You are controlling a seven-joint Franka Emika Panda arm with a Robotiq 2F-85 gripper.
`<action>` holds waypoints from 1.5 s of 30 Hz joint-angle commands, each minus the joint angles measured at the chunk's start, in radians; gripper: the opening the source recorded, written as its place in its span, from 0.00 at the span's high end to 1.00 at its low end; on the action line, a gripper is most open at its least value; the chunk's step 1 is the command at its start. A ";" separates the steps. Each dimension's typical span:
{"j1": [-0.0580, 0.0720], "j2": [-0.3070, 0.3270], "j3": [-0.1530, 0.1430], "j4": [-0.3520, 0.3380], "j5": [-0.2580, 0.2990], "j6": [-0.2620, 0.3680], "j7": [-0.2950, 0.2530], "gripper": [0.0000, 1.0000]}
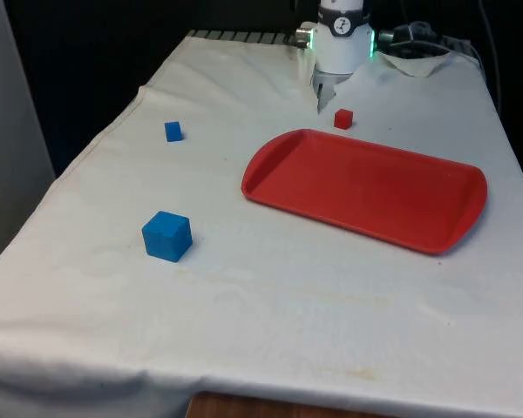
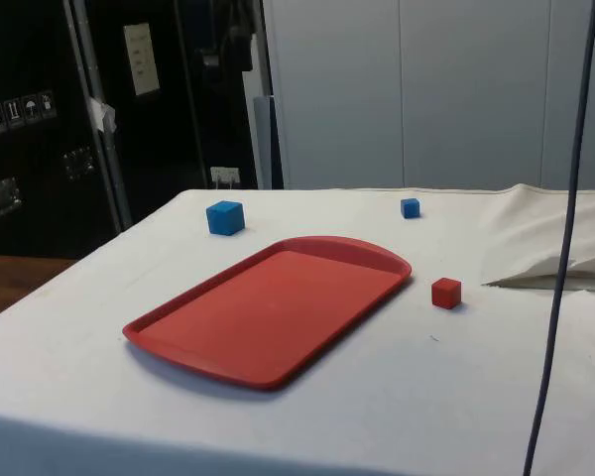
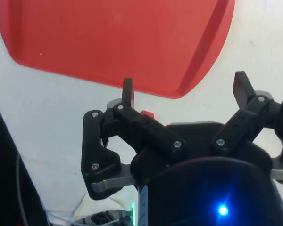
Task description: Pick up the largest block and place it onto the tray.
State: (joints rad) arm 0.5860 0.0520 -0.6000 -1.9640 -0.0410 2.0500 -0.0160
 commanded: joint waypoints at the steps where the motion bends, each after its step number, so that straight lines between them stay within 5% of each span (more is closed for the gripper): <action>1: -0.005 0.018 -0.003 0.015 0.017 -0.002 -0.016 0.00; 11: -0.018 0.109 -0.039 0.088 0.064 0.006 -0.075 0.00; 12: -0.012 0.106 -0.042 0.085 0.054 0.008 -0.066 0.00; 21: -0.033 0.210 -0.080 0.160 0.128 0.016 -0.144 0.00; 22: -0.024 0.199 -0.083 0.152 0.113 0.016 -0.131 0.00; 23: -0.035 0.222 -0.084 0.168 0.135 0.017 -0.151 0.00; 31: -0.049 0.326 -0.116 0.244 0.206 0.020 -0.206 0.00; 32: -0.039 0.318 -0.122 0.237 0.194 0.021 -0.197 0.00; 33: -0.050 0.337 -0.119 0.252 0.213 0.019 -0.212 0.00; 40: -0.064 0.425 -0.141 0.317 0.273 0.020 -0.249 0.00; 41: -0.053 0.421 -0.149 0.311 0.265 0.021 -0.242 0.00; 42: -0.068 0.447 -0.148 0.331 0.289 0.021 -0.260 0.00; 45: -0.072 0.476 -0.159 0.351 0.313 0.021 -0.275 0.00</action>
State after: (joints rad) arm 0.5240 0.5270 -0.7680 -1.6170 0.2680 2.0720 -0.2870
